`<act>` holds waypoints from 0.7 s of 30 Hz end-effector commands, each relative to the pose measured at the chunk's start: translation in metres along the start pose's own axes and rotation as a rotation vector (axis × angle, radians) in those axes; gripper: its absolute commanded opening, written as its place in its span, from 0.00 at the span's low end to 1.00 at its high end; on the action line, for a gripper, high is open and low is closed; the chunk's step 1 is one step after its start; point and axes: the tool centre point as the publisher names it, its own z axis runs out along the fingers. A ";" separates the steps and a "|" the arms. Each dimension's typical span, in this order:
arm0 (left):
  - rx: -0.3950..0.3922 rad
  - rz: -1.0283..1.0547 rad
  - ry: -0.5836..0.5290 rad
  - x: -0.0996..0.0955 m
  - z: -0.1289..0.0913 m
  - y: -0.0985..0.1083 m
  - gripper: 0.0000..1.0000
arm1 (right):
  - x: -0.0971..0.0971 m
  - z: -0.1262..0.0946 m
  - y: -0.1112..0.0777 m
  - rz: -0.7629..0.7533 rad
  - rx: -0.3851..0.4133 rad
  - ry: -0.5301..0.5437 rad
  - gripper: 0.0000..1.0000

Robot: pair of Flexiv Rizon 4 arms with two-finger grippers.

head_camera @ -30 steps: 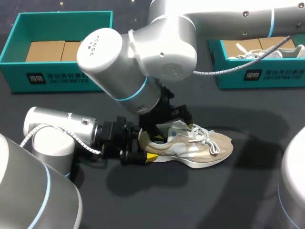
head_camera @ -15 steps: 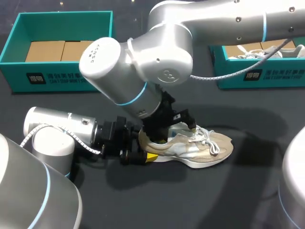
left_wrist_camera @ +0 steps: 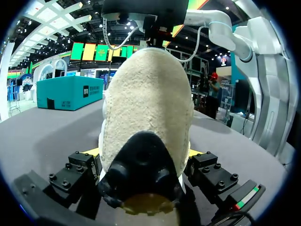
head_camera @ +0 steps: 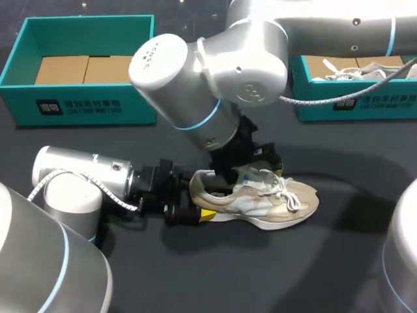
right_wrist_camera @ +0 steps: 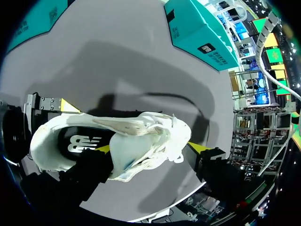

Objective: Take the shoe out of the shoebox, open the shoe tongue, remove and reinsert the insole, then place the shoe into the shoebox

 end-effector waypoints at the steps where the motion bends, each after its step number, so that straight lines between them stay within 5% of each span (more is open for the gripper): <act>1: 0.000 0.000 -0.002 0.003 0.000 0.003 0.00 | -0.011 0.000 0.001 0.661 0.023 0.024 0.85; 12: 0.000 0.000 -0.002 0.003 0.000 0.003 0.00 | -0.001 -0.002 -0.007 0.627 0.092 0.064 0.67; 21: 0.000 0.000 -0.002 0.003 0.000 0.003 0.00 | -0.011 -0.015 -0.018 0.604 0.121 0.057 0.64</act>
